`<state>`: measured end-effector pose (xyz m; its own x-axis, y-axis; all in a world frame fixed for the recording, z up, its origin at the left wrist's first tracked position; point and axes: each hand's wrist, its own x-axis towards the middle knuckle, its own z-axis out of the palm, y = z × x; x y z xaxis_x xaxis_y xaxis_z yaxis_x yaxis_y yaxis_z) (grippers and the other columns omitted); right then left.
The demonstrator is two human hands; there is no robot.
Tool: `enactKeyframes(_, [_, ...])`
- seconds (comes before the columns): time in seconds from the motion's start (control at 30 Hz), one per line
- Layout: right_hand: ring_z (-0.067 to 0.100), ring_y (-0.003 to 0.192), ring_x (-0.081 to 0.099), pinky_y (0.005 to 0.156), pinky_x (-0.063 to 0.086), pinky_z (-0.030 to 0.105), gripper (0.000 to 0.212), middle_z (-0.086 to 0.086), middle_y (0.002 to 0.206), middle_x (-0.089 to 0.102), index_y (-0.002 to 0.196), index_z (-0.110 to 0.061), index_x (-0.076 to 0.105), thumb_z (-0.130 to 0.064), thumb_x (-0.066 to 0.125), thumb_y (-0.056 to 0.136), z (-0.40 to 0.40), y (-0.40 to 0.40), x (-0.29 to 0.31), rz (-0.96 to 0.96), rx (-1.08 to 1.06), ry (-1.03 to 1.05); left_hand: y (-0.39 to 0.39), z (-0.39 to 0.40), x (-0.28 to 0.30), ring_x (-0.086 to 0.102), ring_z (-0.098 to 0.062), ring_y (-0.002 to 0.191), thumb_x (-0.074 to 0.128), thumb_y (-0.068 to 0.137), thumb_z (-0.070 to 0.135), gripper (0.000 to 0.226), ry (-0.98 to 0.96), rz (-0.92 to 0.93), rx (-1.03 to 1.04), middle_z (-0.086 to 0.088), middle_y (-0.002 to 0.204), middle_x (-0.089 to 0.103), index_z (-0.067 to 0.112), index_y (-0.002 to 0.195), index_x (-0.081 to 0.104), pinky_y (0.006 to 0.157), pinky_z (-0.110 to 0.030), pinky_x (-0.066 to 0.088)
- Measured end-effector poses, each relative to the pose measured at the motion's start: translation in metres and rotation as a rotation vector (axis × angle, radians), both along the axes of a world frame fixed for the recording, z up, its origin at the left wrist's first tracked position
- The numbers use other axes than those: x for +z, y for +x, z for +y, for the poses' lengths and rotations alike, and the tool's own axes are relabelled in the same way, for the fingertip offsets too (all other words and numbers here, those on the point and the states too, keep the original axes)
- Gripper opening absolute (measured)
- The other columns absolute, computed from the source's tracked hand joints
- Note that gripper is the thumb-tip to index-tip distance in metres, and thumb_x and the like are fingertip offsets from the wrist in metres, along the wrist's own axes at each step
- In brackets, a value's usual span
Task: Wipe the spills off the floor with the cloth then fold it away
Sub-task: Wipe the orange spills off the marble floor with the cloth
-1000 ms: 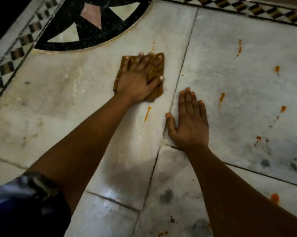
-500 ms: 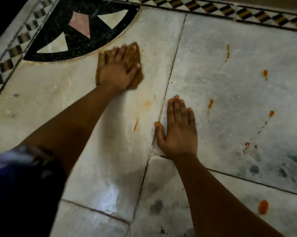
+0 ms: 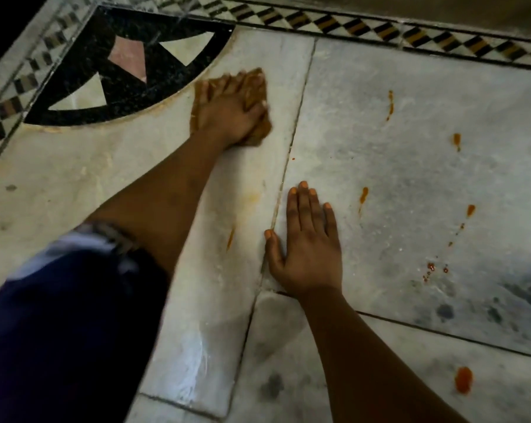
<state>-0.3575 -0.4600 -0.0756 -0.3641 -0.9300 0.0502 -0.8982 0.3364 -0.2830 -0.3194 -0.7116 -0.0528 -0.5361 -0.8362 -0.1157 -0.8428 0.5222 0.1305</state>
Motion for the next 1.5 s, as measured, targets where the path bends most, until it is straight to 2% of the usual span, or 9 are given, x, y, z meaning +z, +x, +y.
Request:
enactKeyframes(0.1, [0.025,0.144,0.018,0.115,0.008,0.04,0.072,0.014,0.154,0.02,0.147,-0.004,0.022,-0.047,0.026,0.089,-0.001,0.0,0.001,-0.009,0.001,0.008,-0.04,0.02,0.002,0.003,-0.019,0.146,0.025,0.096,0.052,0.062,0.008,0.013,-0.094,0.001,0.159,0.009,0.025,0.15,0.011,0.114,-0.047,-0.005])
enactKeyframes(0.23, [0.027,0.142,0.024,0.114,0.011,0.041,0.073,0.016,0.152,0.026,0.145,-0.002,0.028,-0.046,0.029,0.087,-0.002,0.0,0.0,-0.014,-0.008,-0.005,-0.016,0.071,-0.006,0.006,-0.018,0.146,0.024,0.091,0.058,0.066,-0.05,0.073,-0.338,0.003,0.158,0.012,0.029,0.149,0.014,0.115,-0.047,-0.001])
enactKeyframes(0.43, [0.025,0.144,0.017,0.115,0.006,0.039,0.073,0.015,0.155,0.019,0.147,-0.003,0.02,-0.048,0.025,0.089,-0.001,0.0,-0.002,-0.027,0.009,-0.001,-0.047,0.03,0.003,0.001,-0.024,0.146,0.027,0.096,0.051,0.064,-0.012,-0.03,-0.057,-0.001,0.159,0.005,0.023,0.15,0.006,0.114,-0.053,-0.004])
enactKeyframes(0.63, [0.026,0.142,0.023,0.114,0.01,0.04,0.073,0.016,0.152,0.026,0.144,-0.002,0.028,-0.046,0.029,0.087,-0.001,0.0,-0.001,-0.028,-0.002,-0.012,0.02,0.091,-0.009,0.01,-0.02,0.145,0.019,0.088,0.058,0.065,-0.086,0.057,-0.318,0.003,0.158,0.013,0.034,0.149,0.016,0.114,-0.046,0.001])
enactKeyframes(0.83, [0.025,0.144,0.016,0.116,0.008,0.04,0.074,0.014,0.155,0.019,0.147,-0.004,0.021,-0.048,0.023,0.088,0.0,-0.001,-0.002,-0.03,0.005,-0.02,-0.011,0.031,-0.003,0.001,-0.021,0.146,0.024,0.096,0.053,0.064,-0.03,-0.044,0.014,0.002,0.159,0.004,0.025,0.151,0.006,0.115,-0.049,-0.004])
enactKeyframes(1.03, [0.025,0.144,0.017,0.116,0.004,0.038,0.073,0.015,0.155,0.019,0.147,-0.003,0.022,-0.046,0.021,0.087,0.001,-0.001,0.001,-0.034,0.017,-0.005,0.071,0.151,-0.002,0.012,-0.024,0.145,0.016,0.089,0.059,0.067,-0.091,0.075,-0.119,-0.002,0.158,0.015,0.028,0.148,0.005,0.115,-0.046,0.001])
enactKeyframes(1.13, [0.025,0.144,0.017,0.115,0.003,0.038,0.073,0.015,0.155,0.019,0.147,-0.003,0.021,-0.046,0.021,0.087,0.001,-0.001,0.001,-0.013,0.018,0.001,0.095,0.172,-0.007,0.013,-0.023,0.145,0.017,0.09,0.056,0.063,-0.105,0.04,0.031,-0.001,0.157,0.016,0.032,0.147,0.002,0.115,-0.044,0.001])
enactKeyframes(1.3, [0.023,0.146,0.006,0.118,0.0,0.038,0.077,0.013,0.157,0.009,0.148,-0.005,0.011,-0.049,0.01,0.085,0.002,-0.001,0.001,-0.012,0.044,0.02,0.047,0.094,-0.002,0.003,-0.025,0.146,0.023,0.096,0.052,0.065,-0.03,0.005,0.279,-0.004,0.159,0.007,0.021,0.15,0.006,0.116,-0.051,-0.002])
enactKeyframes(1.5, [0.023,0.146,0.008,0.117,-0.002,0.036,0.076,0.013,0.157,0.01,0.148,-0.005,0.012,-0.048,0.011,0.085,0.002,-0.002,0.0,-0.009,0.045,0.016,0.095,0.185,-0.004,0.015,-0.024,0.144,0.018,0.093,0.056,0.064,-0.089,0.07,0.022,-0.004,0.157,0.018,0.029,0.149,0.006,0.115,-0.047,0.006])
